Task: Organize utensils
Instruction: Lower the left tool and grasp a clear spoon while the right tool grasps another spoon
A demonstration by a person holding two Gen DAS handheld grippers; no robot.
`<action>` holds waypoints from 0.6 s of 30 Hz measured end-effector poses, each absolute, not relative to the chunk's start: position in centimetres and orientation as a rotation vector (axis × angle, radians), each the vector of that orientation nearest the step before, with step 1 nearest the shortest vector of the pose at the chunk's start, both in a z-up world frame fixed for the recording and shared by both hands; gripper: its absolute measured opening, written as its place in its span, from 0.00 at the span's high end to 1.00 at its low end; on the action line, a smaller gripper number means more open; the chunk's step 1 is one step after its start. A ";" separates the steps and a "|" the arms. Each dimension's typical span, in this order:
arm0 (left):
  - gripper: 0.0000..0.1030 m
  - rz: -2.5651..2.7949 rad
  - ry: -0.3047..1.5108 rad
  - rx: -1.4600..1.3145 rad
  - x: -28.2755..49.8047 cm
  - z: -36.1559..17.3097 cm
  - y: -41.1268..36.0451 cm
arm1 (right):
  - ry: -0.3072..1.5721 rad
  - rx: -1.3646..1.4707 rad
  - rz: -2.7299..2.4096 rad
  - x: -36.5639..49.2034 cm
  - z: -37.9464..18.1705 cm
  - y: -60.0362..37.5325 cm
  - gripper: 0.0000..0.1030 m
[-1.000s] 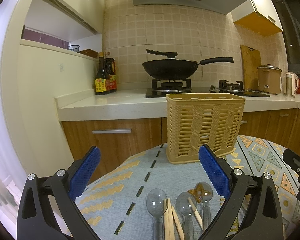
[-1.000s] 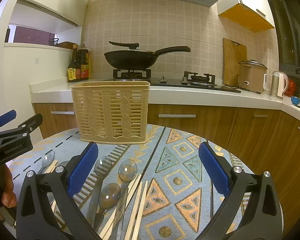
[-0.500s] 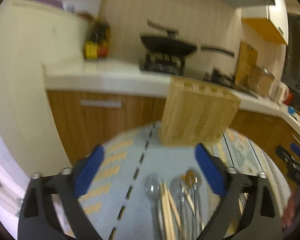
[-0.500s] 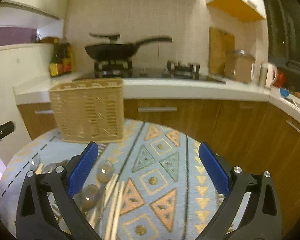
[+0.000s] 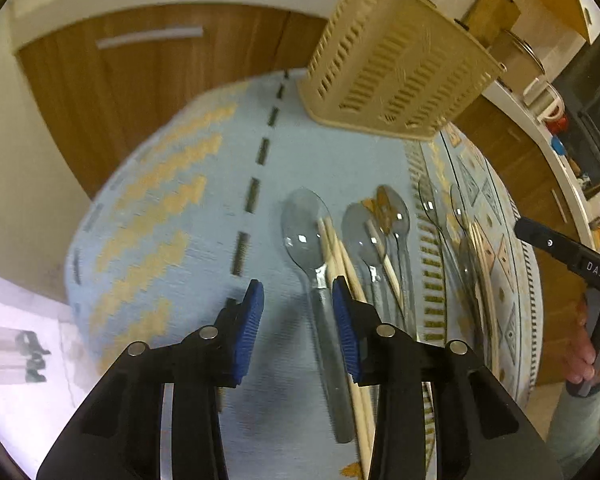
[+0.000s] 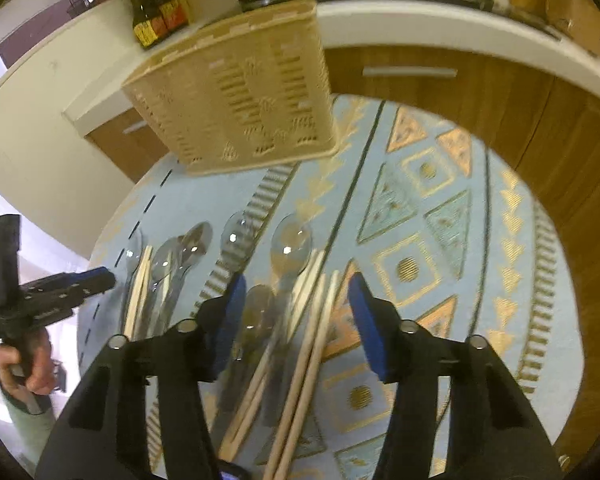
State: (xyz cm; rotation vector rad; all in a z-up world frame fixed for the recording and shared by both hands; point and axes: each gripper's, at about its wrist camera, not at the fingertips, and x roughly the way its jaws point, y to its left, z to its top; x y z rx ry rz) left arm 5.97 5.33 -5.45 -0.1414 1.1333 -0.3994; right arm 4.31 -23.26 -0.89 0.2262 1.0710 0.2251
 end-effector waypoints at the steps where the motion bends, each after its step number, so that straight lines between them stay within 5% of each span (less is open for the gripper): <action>1: 0.68 -0.410 1.146 -0.140 6.1 -5.8 5.0 | 1.086 0.233 0.242 4.5 -0.9 -22.7 0.56; 8: 0.75 -0.369 1.154 0.012 6.5 -5.8 2.5 | 1.180 0.208 0.273 7.2 -1.2 -19.0 0.64; 11: 0.88 -0.332 1.142 0.085 6.7 -5.7 1.7 | 1.242 0.210 0.282 8.7 -2.3 -17.7 0.69; 18: 0.97 -0.385 1.145 -0.038 7.5 -5.7 4.0 | 1.329 0.174 0.264 10.6 -5.0 -15.7 0.74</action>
